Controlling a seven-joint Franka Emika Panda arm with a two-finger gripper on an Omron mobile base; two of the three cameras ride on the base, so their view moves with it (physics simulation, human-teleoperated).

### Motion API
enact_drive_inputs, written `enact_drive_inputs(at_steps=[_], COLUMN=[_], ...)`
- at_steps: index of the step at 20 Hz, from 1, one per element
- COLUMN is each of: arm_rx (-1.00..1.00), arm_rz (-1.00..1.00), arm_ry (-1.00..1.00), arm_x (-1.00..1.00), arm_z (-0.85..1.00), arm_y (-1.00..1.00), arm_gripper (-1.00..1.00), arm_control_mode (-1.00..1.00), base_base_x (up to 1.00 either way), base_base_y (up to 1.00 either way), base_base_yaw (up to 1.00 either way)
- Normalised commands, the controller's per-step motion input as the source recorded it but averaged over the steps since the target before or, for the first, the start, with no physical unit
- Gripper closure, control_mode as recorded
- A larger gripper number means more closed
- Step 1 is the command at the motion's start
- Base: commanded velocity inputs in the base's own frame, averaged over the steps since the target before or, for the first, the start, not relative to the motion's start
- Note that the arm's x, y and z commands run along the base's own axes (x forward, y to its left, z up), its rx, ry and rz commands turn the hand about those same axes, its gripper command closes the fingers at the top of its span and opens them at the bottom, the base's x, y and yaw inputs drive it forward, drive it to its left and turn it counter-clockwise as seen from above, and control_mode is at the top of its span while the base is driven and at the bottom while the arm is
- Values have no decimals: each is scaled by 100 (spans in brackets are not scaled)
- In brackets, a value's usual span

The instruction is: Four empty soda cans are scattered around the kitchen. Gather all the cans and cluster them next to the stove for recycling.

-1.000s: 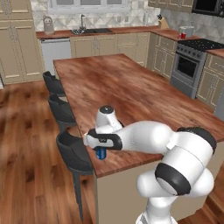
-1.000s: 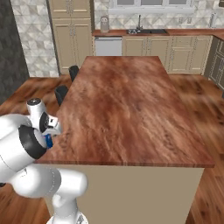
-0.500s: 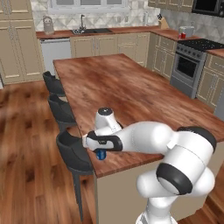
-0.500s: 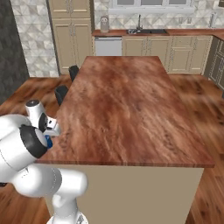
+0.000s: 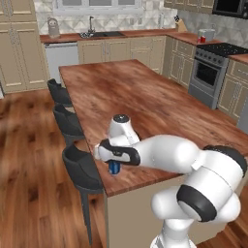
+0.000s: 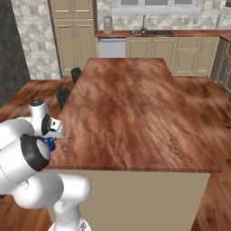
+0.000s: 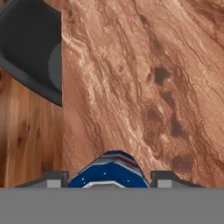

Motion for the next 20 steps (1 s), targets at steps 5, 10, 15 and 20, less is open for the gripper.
enact_drive_inputs(at_steps=[5,10,15,20], arm_rx=[4,0,0,0], arm_rz=[0,0,0,0], arm_ry=[0,0,0,9], arm_x=[-17,-37,-76,-52], arm_z=[96,93,48,3], arm_y=[-24,-20,-38,-22], arm_gripper=[100,100,100,100], arm_control_mode=[-100,-100,-100,-100], base_base_x=[0,0,0,0], base_base_y=[0,0,0,0], base_base_yaw=[0,0,0,0])
